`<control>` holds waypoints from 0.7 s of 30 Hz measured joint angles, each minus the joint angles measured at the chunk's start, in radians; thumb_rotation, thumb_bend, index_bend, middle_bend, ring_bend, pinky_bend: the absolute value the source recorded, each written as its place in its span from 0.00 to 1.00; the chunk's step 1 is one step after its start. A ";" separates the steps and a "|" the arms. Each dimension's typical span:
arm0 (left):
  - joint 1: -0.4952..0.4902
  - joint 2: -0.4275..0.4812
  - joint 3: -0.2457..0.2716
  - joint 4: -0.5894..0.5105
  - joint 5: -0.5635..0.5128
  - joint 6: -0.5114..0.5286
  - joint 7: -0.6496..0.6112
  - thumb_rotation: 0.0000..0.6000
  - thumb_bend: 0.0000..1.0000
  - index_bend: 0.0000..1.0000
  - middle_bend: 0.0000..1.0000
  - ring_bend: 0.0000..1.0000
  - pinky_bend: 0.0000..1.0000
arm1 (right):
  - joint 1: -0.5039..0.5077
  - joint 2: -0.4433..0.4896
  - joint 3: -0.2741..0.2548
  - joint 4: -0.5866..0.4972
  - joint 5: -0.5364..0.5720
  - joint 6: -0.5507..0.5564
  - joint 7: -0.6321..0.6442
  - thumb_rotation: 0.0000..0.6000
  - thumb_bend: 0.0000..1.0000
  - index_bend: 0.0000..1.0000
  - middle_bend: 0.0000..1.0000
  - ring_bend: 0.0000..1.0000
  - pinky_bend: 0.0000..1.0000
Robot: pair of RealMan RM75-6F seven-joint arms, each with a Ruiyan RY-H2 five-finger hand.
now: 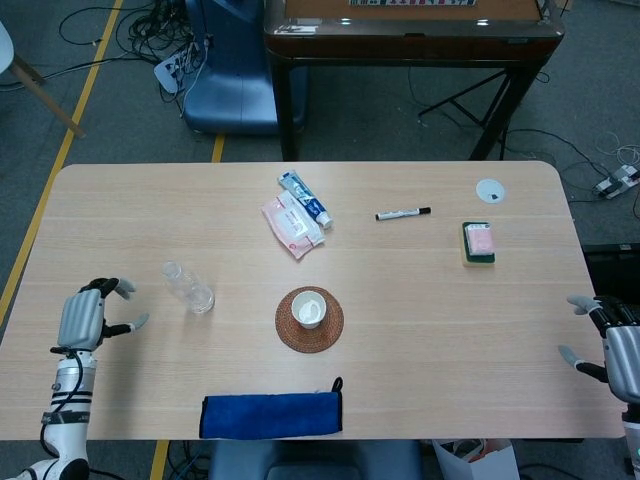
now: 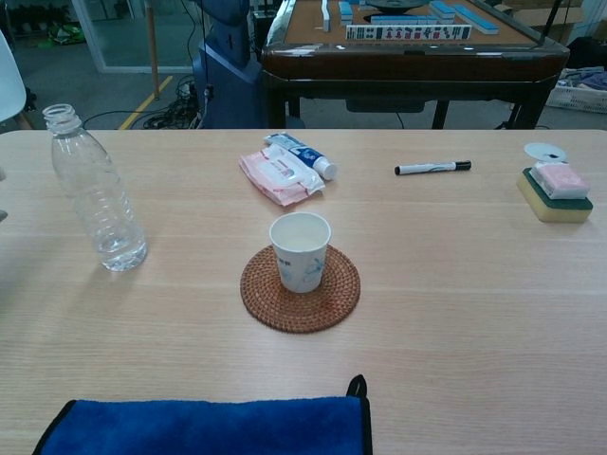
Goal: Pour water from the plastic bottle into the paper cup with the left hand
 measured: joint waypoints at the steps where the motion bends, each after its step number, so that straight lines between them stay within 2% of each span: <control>1: 0.009 -0.001 0.011 0.014 0.025 0.024 0.004 1.00 0.08 0.59 0.68 0.43 0.37 | -0.001 0.000 0.000 -0.001 0.000 0.003 -0.003 1.00 0.08 0.31 0.42 0.26 0.41; 6: 0.051 0.010 0.077 0.054 0.128 0.101 0.043 1.00 0.08 0.63 0.73 0.47 0.37 | -0.005 -0.003 0.003 -0.004 0.002 0.011 -0.012 1.00 0.08 0.31 0.42 0.26 0.41; 10: 0.073 0.042 0.125 0.037 0.176 0.111 0.080 1.00 0.08 0.64 0.74 0.47 0.37 | -0.003 -0.007 0.007 -0.002 0.014 0.004 -0.021 1.00 0.08 0.31 0.42 0.26 0.41; 16: 0.099 0.099 0.163 -0.062 0.201 0.103 0.112 1.00 0.08 0.65 0.75 0.47 0.37 | 0.004 -0.013 0.009 0.000 0.025 -0.014 -0.034 1.00 0.08 0.31 0.42 0.26 0.41; 21: 0.111 0.118 0.178 -0.082 0.213 0.101 0.184 1.00 0.08 0.66 0.75 0.47 0.37 | 0.005 -0.012 0.010 0.000 0.026 -0.015 -0.034 1.00 0.08 0.31 0.42 0.26 0.41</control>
